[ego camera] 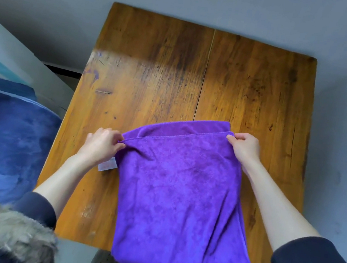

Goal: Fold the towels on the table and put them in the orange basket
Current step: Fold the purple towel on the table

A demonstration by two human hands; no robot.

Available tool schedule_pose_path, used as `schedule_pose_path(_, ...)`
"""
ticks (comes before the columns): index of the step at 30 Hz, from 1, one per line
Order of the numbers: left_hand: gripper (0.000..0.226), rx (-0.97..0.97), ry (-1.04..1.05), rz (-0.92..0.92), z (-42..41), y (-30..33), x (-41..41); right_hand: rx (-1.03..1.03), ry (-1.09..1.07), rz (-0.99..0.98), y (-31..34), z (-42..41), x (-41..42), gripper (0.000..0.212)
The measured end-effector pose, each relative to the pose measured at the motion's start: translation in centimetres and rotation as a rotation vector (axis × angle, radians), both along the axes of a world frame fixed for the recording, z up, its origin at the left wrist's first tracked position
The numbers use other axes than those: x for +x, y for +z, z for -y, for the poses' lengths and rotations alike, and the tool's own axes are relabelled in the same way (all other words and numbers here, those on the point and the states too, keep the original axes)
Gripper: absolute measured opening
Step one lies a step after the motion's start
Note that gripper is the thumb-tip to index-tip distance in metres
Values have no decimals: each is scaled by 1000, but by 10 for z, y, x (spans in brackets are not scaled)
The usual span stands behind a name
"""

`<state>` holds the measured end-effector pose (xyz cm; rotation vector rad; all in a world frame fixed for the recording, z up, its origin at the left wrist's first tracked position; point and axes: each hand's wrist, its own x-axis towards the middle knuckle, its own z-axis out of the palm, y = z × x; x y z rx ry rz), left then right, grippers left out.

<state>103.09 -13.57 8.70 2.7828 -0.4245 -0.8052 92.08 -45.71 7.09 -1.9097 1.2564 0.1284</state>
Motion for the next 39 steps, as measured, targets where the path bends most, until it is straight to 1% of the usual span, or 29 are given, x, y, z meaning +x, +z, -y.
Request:
schedule_pose_path(2,18,-100,6,-54,-3,4,-1,-14,63,12,7,-1,4,22)
schedule_pose_path(3,13,-157,18,-82,-6,8,-1,3,79,49,11,-2,4,16)
schedule_pose_path(5,6,-315,81,-152,-11,18,-4,103,63,181,22,-4,0,6)
schedule_pose_path(9,12,-690,294,-450,-19,53,-12,329,-72,440,42,4,-15,14)
schedule_pose_path(10,13,-741,327,-483,-21,60,-13,373,-117,487,45,7,-18,14)
schedule_pose_path(12,15,-774,361,-479,-23,64,-10,417,-188,551,51,14,-19,11)
schedule_pose_path(15,10,-671,418,-344,-19,47,1,330,-150,498,43,20,-6,11)
schedule_pose_path(18,8,-451,456,-134,-10,15,9,177,-16,346,22,19,17,4)
schedule_pose_path(20,6,-303,411,-31,-6,-2,11,47,89,263,9,20,28,11)
schedule_pose_path(21,6,-263,367,13,-6,-8,12,-33,146,218,4,20,32,12)
schedule_pose_path(23,8,-239,275,65,-5,-18,14,-164,256,150,0,20,37,10)
schedule_pose_path(24,8,-243,247,78,-5,-21,14,-195,303,144,-1,20,39,9)
schedule_pose_path(28,9,-292,199,93,2,-25,3,-231,448,112,-1,16,43,8)
schedule_pose_path(30,8,-297,240,79,6,-25,-1,-226,496,81,-2,15,43,7)
schedule_pose_path(32,10,-266,285,81,10,-24,-3,-190,480,49,0,13,43,6)
schedule_pose_path(34,15,-169,264,112,11,-24,-3,-135,425,26,3,10,44,5)
schedule_pose_path(37,29,48,192,167,8,-23,-7,-50,384,0,8,3,41,5)
schedule_pose_path(39,32,75,209,154,6,-22,-11,-1,380,-21,9,-2,38,8)
